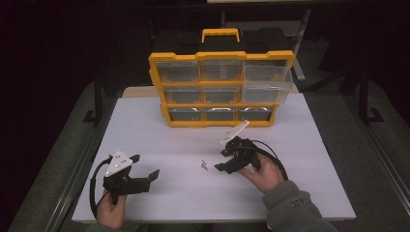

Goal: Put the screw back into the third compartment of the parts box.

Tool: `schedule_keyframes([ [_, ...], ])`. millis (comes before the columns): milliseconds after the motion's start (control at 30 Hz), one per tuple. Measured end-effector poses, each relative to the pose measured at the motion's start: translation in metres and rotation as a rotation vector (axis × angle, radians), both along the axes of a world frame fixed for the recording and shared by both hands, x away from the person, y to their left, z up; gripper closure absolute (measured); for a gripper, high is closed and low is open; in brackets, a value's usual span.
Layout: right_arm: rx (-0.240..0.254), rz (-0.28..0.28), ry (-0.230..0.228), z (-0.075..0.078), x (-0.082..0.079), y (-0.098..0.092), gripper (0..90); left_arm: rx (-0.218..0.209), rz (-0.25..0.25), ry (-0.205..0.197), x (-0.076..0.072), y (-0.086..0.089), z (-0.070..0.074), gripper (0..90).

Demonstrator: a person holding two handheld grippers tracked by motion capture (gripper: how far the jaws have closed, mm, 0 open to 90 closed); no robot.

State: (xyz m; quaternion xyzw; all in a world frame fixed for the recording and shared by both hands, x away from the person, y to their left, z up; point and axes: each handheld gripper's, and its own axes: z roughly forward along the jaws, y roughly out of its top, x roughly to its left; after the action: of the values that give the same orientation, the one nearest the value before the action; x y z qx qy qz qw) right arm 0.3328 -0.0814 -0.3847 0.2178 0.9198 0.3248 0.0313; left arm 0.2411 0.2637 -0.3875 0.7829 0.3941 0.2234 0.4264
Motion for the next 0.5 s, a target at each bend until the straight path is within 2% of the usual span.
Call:
schedule_keyframes([
  [200,-0.01,0.007,0.019,-0.006,0.014,0.016,46.0,-0.007,0.004,-0.003,0.0,0.0,0.0,13.8],
  [233,-0.018,-0.003,0.04,-0.007,0.015,0.018,46.7,-0.008,0.005,-0.003,0.0,0.0,0.0,13.8],
  [267,-0.025,-0.001,0.035,-0.008,0.017,0.021,47.9,-0.011,0.005,-0.005,0.0,0.0,0.0,13.8],
  [333,-0.03,-0.009,0.062,-0.01,0.019,0.026,50.3,-0.01,0.003,-0.005,0.0,0.0,0.0,13.8],
  [400,-0.033,0.0,0.053,-0.013,0.023,0.03,52.4,-0.005,0.0,-0.005,0.0,0.0,0.0,13.8],
  [500,-0.034,-0.012,0.077,-0.016,0.026,0.036,54.8,-0.006,0.0,-0.003,0.0,0.0,0.0,13.8],
])
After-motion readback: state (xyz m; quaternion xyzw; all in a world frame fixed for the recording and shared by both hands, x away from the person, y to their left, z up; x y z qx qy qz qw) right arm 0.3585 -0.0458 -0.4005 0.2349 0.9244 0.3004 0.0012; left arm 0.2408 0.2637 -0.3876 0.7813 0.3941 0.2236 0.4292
